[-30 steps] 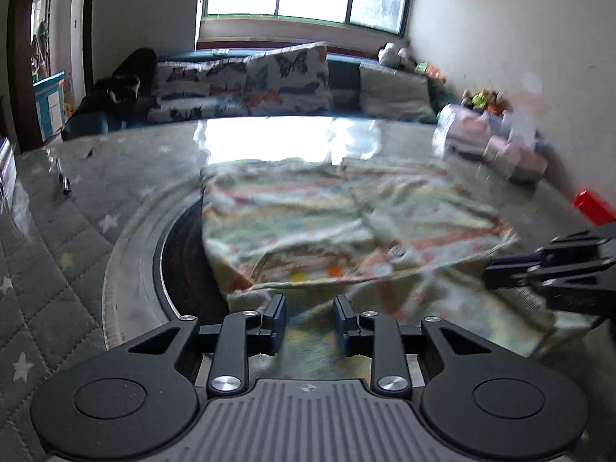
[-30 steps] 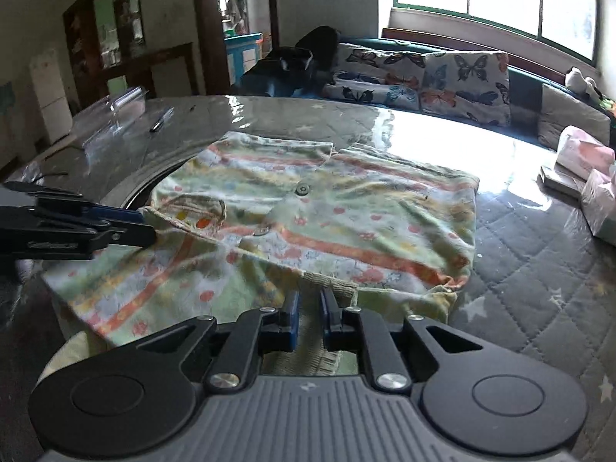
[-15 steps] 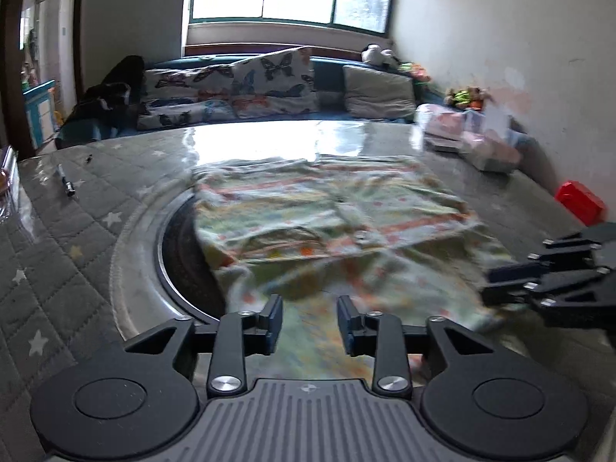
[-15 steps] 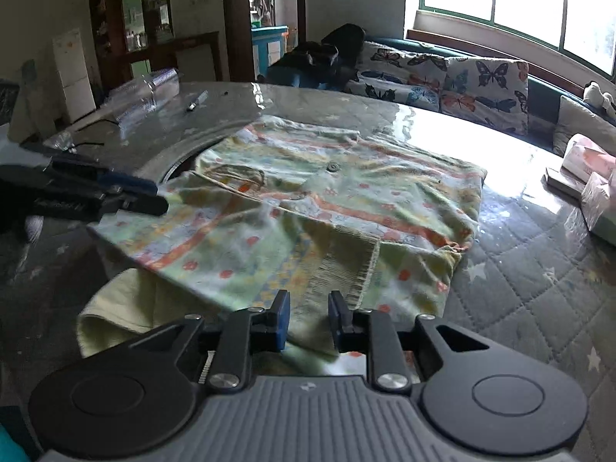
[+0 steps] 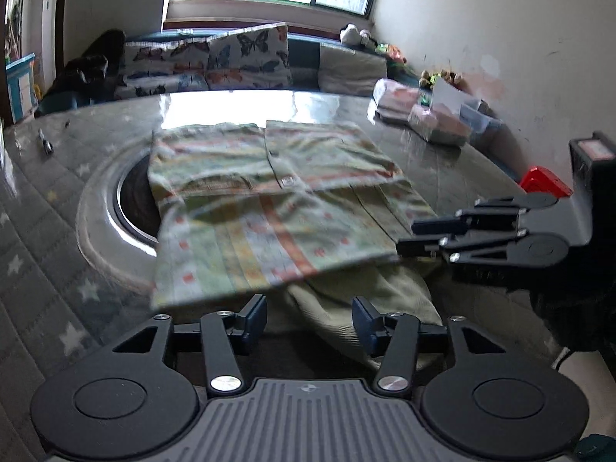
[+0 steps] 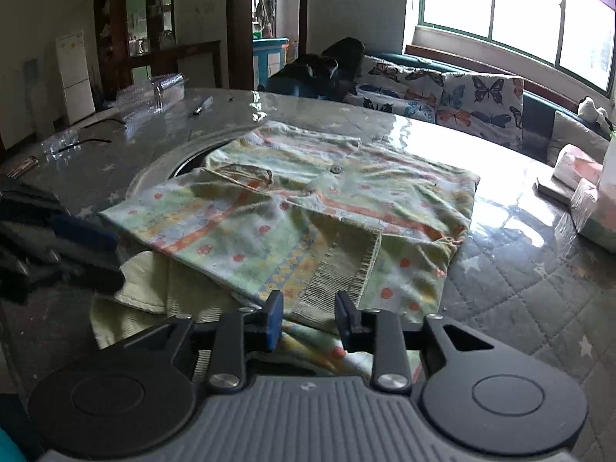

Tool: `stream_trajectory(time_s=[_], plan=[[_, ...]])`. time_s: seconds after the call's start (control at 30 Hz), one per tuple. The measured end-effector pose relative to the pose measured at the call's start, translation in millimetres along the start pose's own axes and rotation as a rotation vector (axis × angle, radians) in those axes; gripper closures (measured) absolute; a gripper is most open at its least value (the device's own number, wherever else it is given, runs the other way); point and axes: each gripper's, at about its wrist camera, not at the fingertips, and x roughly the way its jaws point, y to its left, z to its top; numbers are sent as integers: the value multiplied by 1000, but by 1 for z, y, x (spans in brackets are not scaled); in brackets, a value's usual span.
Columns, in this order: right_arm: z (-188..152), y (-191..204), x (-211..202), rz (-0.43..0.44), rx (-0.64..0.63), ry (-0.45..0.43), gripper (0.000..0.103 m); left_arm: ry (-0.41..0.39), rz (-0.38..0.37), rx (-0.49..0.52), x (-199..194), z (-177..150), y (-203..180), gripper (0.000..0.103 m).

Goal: Fold clothes

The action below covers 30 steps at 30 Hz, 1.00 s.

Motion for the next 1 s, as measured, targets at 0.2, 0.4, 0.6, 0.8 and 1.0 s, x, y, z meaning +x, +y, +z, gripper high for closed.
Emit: stream_trajectory(time_s=[0.2,0.4,0.6,0.8,1.0], plan=[[-7,0,-20,-27,-27,-14,67,45,-27,-27,7,-6,-5,62],[-17,1,-34,-43,-69,-9,62,60,-70,-70,8,-4,-5,84],[-30,10,-41,-32,-145,13,52,20,-108,-123,-1,17,3,89],[-34,28,-35,-6,-243,-4,47,-10,-128,-138,0,42,7,89],[-20,39,-19,35,-241,-49,50,-2,-146,-142,8,53,11,89]])
